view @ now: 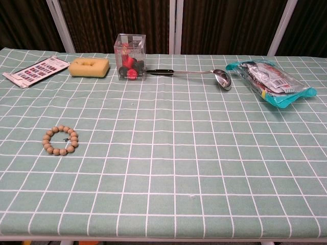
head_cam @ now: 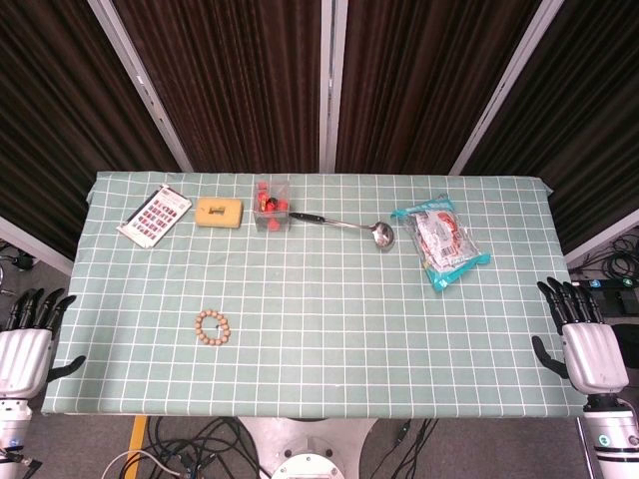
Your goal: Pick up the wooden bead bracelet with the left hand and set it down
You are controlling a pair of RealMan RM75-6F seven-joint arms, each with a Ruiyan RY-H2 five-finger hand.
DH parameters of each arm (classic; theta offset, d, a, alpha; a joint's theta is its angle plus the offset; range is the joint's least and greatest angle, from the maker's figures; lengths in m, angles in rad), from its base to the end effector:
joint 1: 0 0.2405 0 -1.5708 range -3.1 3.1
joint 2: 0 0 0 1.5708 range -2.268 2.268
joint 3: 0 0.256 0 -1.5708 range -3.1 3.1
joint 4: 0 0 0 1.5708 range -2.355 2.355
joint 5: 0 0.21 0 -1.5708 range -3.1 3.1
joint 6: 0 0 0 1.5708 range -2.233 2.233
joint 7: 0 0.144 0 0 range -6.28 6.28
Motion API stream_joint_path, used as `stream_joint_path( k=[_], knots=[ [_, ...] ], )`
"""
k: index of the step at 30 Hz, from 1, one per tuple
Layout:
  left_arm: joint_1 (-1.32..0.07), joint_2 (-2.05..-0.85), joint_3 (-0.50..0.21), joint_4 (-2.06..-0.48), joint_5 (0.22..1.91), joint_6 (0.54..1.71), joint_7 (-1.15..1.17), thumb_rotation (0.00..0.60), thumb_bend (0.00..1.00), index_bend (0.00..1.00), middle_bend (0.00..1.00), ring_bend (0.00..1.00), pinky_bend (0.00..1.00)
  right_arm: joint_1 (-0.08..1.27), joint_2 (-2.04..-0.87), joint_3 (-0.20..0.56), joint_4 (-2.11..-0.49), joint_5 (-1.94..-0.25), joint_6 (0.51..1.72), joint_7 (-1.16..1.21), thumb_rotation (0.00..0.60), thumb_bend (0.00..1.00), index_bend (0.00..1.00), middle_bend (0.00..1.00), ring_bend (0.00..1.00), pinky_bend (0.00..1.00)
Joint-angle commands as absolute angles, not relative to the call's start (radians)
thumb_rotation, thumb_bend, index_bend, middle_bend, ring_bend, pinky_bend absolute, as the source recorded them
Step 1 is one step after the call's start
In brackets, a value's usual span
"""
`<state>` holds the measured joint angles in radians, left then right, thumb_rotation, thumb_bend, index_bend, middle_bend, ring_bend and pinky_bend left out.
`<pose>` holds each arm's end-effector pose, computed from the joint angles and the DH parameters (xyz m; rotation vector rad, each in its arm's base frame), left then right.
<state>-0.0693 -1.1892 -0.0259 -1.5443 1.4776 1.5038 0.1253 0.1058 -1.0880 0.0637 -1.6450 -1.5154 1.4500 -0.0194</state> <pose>-0.3245 0.1716 0.1430 -1.3979 -0.8330 -0.7857 -0.3015 -0.1898 0.1623 1.4292 -0.8858 0.9077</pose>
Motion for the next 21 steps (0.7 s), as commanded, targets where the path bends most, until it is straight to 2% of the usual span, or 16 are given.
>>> stream_joint_path(
  k=[1,8,15,21],
  knots=[
    [-0.072,-1.19,-0.025,-1.544,1.48,1.501,0.124,0.6,0.03,0.16,0.09,0.0,0.03,0.105,-1.089,0.064,-1.644,-1.515,1.452,-0.018,0.6,0.29,0.0,0.04,0.0,0.0],
    [-0.085,-1.191,-0.026,-1.538,1.503,1.491,0.109,0.6,0.03,0.17,0.11,0.0,0.04,0.105,-1.084,0.069,-1.643,-1.517,1.461,-0.019,0.6,0.29,0.0,0.04,0.0,0.0],
    [-0.177,-1.194,-0.029,-1.493,1.64,1.458,0.023,0.6,0.03,0.27,0.25,0.08,0.09,0.105,-1.06,0.088,-1.655,-1.523,1.491,-0.027,0.6,0.29,0.0,0.04,0.0,0.0],
    [-0.324,-1.233,-0.008,-1.417,1.801,1.359,-0.044,0.6,0.03,0.36,0.35,0.14,0.11,0.102,-1.04,0.098,-1.67,-1.519,1.506,-0.03,0.6,0.29,0.0,0.04,0.0,0.0]
  ],
)
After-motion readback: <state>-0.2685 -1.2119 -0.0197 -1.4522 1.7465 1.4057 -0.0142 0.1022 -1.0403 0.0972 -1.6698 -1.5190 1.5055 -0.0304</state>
